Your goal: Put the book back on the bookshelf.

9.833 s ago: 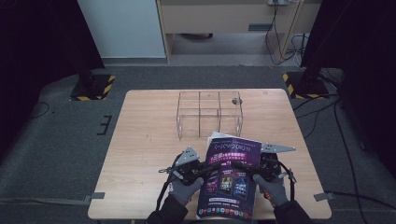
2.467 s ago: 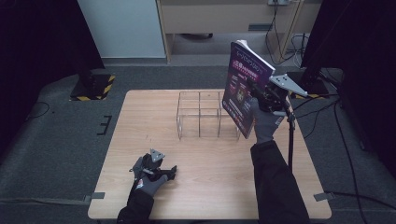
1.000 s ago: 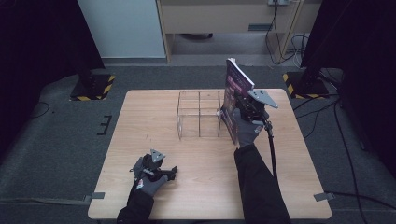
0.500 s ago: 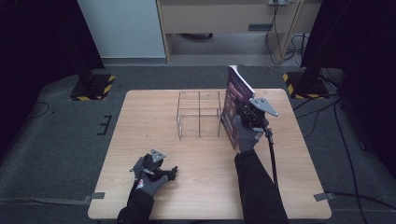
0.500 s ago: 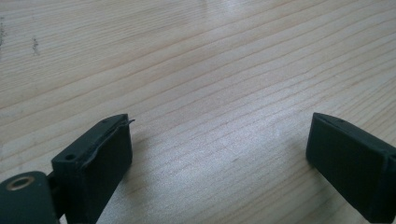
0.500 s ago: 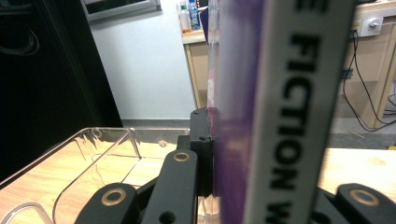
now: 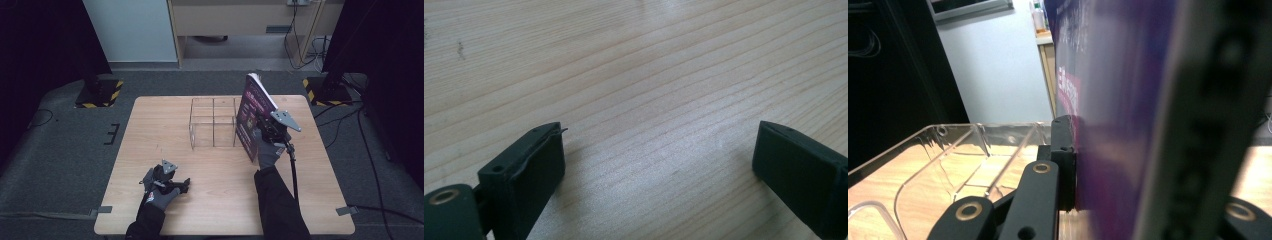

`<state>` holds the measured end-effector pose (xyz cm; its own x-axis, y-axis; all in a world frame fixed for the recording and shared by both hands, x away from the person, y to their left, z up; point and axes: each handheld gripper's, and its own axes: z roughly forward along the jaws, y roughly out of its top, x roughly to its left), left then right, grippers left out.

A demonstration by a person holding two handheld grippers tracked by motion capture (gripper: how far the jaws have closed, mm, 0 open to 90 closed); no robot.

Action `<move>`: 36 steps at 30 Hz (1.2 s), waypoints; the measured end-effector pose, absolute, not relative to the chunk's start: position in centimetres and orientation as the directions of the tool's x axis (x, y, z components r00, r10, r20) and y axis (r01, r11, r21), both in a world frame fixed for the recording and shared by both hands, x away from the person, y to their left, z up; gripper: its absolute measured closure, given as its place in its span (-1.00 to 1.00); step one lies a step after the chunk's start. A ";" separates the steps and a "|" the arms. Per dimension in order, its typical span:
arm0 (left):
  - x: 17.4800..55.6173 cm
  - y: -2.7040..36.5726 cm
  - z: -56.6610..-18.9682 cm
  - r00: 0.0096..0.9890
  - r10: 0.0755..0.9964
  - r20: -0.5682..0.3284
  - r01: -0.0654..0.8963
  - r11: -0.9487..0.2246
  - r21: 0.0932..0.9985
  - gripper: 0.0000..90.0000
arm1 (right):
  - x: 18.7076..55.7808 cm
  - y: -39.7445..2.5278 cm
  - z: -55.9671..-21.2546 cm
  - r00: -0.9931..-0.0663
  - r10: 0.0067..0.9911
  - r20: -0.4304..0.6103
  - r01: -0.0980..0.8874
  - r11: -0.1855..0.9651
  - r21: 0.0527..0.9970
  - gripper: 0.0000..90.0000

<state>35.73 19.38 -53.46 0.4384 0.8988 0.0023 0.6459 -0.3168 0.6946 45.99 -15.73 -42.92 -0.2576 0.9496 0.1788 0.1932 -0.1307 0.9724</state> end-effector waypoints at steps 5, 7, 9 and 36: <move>35.7 19.3 -53.5 0.439 0.899 0.002 0.646 -0.317 0.694 -0.88 | 45.6 -16.4 -42.7 -0.268 0.946 0.183 0.222 -0.124 0.967 0.80; 35.7 19.3 -53.5 0.438 0.899 0.001 0.647 -0.316 0.694 -0.88 | 45.5 -16.6 -42.7 -0.273 0.946 0.178 0.233 -0.115 0.966 0.79; 35.7 19.3 -53.5 0.438 0.899 0.001 0.647 -0.316 0.695 -0.88 | 45.4 -16.8 -42.5 -0.278 0.944 0.179 0.246 -0.110 0.963 0.78; 35.7 19.2 -53.5 0.443 0.897 0.000 0.645 -0.319 0.695 -0.88 | 44.4 -19.0 -40.8 -0.323 0.909 0.265 0.357 -0.143 0.923 0.83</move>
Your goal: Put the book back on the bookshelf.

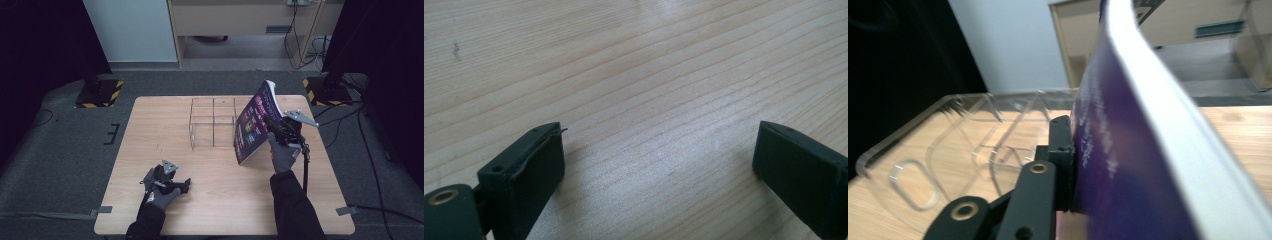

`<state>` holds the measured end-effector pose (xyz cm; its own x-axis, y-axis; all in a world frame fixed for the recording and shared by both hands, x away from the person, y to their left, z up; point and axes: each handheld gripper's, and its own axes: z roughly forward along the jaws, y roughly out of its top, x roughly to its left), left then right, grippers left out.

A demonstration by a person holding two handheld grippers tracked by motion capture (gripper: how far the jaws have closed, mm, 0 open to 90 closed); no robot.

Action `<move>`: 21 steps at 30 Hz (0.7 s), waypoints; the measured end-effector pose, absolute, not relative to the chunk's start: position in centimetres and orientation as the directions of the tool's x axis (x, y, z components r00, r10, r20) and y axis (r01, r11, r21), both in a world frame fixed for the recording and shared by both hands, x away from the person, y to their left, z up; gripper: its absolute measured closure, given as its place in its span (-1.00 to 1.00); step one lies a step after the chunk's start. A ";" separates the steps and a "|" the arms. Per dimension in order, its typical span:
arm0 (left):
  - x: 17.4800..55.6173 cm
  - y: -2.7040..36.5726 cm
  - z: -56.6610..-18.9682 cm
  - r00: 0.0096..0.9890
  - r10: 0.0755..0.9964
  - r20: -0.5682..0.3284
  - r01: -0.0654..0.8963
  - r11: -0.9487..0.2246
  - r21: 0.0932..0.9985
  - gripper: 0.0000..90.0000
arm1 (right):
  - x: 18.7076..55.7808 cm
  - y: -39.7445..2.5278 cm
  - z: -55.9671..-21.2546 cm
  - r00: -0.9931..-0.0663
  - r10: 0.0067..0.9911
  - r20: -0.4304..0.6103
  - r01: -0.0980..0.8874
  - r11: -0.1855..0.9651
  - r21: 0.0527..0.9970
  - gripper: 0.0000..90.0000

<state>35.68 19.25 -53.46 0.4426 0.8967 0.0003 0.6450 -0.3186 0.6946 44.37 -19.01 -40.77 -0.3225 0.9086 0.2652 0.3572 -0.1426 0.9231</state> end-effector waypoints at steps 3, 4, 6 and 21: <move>35.7 19.3 -53.5 0.444 0.896 0.000 0.645 -0.319 0.694 -0.88 | 44.4 -18.7 -40.6 -0.336 0.902 0.271 0.334 -0.155 0.930 0.84; 35.7 19.3 -53.5 0.444 0.896 0.000 0.645 -0.320 0.694 -0.88 | 44.4 -18.5 -40.5 -0.343 0.903 0.260 0.319 -0.148 0.936 0.84; 35.7 19.3 -53.5 0.444 0.896 0.000 0.645 -0.320 0.694 -0.88 | 44.3 -18.1 -40.3 -0.347 0.907 0.240 0.297 -0.137 0.945 0.85; 35.7 19.3 -53.5 0.447 0.895 0.000 0.644 -0.321 0.694 -0.88 | 45.4 -18.6 -40.9 -0.301 0.902 0.309 0.295 -0.220 0.930 0.83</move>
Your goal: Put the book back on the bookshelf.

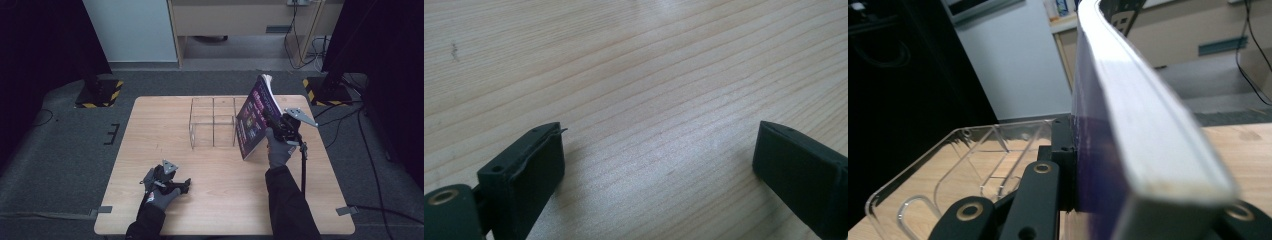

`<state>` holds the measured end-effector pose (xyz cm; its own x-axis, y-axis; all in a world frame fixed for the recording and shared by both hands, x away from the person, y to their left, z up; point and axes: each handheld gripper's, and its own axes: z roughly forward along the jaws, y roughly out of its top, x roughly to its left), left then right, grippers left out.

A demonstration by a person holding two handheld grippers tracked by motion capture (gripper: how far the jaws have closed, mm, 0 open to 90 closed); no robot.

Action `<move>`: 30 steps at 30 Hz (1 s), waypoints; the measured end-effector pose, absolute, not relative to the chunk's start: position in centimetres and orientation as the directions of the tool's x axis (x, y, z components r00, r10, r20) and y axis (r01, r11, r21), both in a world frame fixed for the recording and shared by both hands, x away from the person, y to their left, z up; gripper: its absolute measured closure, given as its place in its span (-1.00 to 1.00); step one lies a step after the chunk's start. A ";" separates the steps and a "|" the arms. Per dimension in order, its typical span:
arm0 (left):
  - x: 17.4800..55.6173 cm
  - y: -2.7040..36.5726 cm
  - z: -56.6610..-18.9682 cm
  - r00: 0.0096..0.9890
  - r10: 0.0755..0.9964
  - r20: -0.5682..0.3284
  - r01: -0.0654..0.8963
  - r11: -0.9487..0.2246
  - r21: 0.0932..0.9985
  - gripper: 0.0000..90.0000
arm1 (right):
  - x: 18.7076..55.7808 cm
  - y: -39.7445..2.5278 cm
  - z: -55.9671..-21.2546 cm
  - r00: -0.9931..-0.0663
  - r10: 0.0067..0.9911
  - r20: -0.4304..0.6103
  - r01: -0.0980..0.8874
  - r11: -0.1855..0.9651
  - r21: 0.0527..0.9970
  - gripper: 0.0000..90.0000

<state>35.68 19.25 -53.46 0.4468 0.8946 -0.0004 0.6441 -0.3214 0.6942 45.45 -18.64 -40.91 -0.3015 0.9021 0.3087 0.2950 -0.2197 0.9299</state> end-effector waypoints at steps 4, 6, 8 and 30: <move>35.7 19.2 -53.5 0.446 0.895 0.000 0.644 -0.321 0.695 -0.88 | 45.5 -18.7 -40.7 -0.294 0.909 0.296 0.312 -0.202 0.929 0.80; 35.7 19.2 -53.5 0.447 0.895 0.000 0.644 -0.321 0.694 -0.88 | 45.5 -18.5 -40.6 -0.285 0.916 0.281 0.314 -0.188 0.931 0.76; 35.7 19.2 -53.5 0.447 0.894 0.000 0.644 -0.322 0.694 -0.88 | 45.5 -18.4 -40.4 -0.277 0.923 0.266 0.318 -0.173 0.932 0.66; 35.6 19.2 -53.5 0.450 0.893 0.001 0.641 -0.324 0.696 -0.89 | 41.3 -20.3 -41.0 -0.443 0.886 0.138 0.367 0.038 0.930 -0.71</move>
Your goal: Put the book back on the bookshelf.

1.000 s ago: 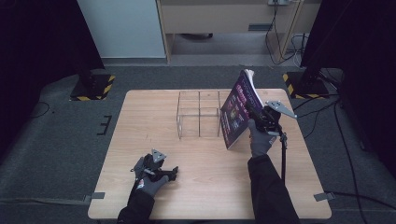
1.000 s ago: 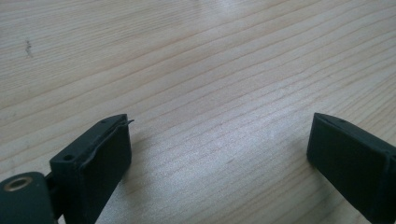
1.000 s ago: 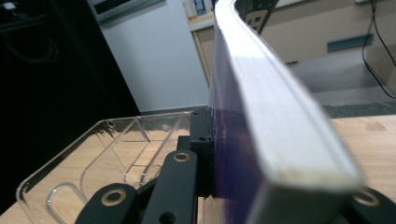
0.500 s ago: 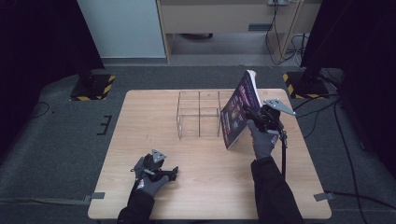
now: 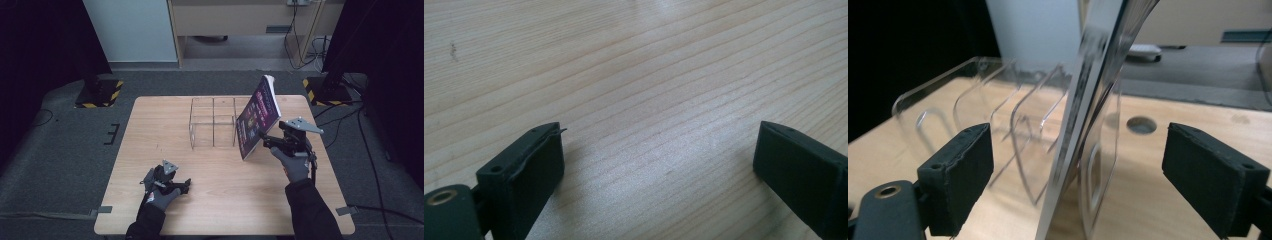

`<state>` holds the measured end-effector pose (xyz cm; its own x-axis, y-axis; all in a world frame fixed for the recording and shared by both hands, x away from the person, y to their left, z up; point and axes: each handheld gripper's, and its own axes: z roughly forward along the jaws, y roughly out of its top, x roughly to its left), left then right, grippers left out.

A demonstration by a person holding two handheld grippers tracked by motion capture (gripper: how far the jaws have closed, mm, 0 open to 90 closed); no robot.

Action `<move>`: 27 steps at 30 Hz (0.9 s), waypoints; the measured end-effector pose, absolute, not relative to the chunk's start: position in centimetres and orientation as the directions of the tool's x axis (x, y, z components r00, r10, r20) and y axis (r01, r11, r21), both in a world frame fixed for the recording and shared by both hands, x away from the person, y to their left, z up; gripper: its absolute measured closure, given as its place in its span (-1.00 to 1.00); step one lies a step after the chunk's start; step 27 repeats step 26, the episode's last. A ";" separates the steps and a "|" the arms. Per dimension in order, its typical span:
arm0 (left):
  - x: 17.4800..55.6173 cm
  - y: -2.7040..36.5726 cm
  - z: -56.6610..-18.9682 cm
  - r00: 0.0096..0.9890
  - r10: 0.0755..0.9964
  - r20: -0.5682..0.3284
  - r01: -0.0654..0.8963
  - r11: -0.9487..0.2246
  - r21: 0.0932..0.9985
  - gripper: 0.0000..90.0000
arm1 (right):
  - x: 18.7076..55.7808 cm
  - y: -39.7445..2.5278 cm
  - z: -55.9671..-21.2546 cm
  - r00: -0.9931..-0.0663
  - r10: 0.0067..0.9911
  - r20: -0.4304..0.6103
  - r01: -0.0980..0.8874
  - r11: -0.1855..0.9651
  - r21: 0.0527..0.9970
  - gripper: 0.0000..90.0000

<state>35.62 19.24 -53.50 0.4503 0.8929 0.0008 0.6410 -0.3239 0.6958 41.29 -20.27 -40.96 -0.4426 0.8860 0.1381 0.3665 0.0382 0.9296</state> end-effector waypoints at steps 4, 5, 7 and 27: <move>35.6 19.2 -53.5 0.452 0.892 0.001 0.640 -0.325 0.696 -0.89 | 39.6 -20.9 -42.0 -0.470 0.875 0.120 0.380 0.078 0.922 -0.72; 35.6 19.2 -53.5 0.452 0.892 0.001 0.640 -0.324 0.697 -0.90 | 39.2 -21.1 -42.4 -0.476 0.872 0.114 0.389 0.093 0.916 -0.73; 35.6 19.2 -53.5 0.452 0.892 0.000 0.638 -0.324 0.698 -0.90 | 38.4 -21.4 -43.3 -0.484 0.869 0.108 0.404 0.112 0.908 -0.74; 35.5 19.3 -53.7 0.464 0.886 0.000 0.632 -0.331 0.701 -0.95 | 36.0 -26.3 -49.9 -0.403 0.915 0.036 0.572 0.221 0.790 -0.76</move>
